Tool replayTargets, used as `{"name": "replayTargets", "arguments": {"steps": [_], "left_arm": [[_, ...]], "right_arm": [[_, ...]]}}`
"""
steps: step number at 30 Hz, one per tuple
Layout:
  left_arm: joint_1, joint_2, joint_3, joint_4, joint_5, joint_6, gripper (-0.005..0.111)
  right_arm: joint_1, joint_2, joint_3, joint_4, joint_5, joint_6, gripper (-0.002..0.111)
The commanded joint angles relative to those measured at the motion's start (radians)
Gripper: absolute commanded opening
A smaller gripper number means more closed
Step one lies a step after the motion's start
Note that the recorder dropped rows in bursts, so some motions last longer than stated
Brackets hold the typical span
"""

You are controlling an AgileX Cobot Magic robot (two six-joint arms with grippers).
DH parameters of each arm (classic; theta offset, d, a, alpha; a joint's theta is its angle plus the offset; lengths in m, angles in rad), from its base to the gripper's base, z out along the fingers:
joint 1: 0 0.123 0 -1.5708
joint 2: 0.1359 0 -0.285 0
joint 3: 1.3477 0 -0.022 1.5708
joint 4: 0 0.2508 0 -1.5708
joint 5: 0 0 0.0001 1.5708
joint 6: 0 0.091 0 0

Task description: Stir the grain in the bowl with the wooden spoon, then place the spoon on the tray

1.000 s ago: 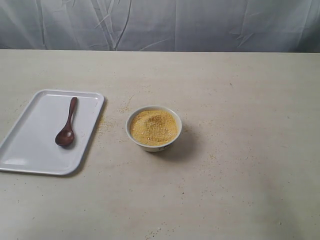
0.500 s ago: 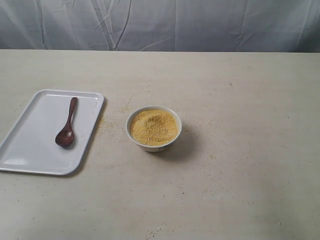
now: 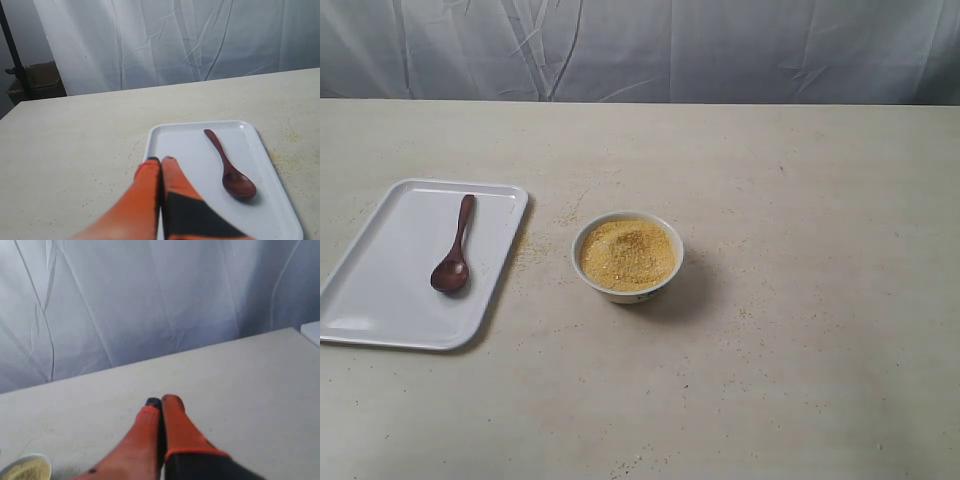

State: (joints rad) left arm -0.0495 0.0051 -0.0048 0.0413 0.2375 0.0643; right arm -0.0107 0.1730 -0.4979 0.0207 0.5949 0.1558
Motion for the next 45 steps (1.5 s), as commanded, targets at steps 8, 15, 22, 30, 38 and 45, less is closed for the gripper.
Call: {"name": "replayTargets", "arguments": {"steps": [8,15,22,30,38,45], "left_arm": [[-0.006,-0.005,0.005,0.001,0.001,-0.001,0.000],[-0.006,-0.005,0.005,0.001,0.001,-0.001,0.000],[-0.006,-0.005,0.005,0.001,0.001,0.000,0.000],[-0.006,-0.005,0.005,0.001,0.001,0.000,0.000],[-0.006,-0.005,0.005,0.001,0.001,0.000,0.000],[-0.006,-0.005,0.005,0.001,0.001,0.000,0.000]], "right_arm": [[-0.019,-0.067,0.005,-0.042,0.009,-0.024,0.000],[-0.019,-0.078,0.025,-0.151,0.109,-0.033,0.000],[-0.019,-0.164,0.203,-0.151,-0.061,-0.082,0.000],[-0.019,-0.173,0.288,-0.110,-0.057,-0.188,0.000],[-0.019,-0.173,0.347,-0.068,-0.144,-0.183,0.000],[-0.019,-0.173,0.484,-0.038,-0.213,-0.183,0.000]]}}
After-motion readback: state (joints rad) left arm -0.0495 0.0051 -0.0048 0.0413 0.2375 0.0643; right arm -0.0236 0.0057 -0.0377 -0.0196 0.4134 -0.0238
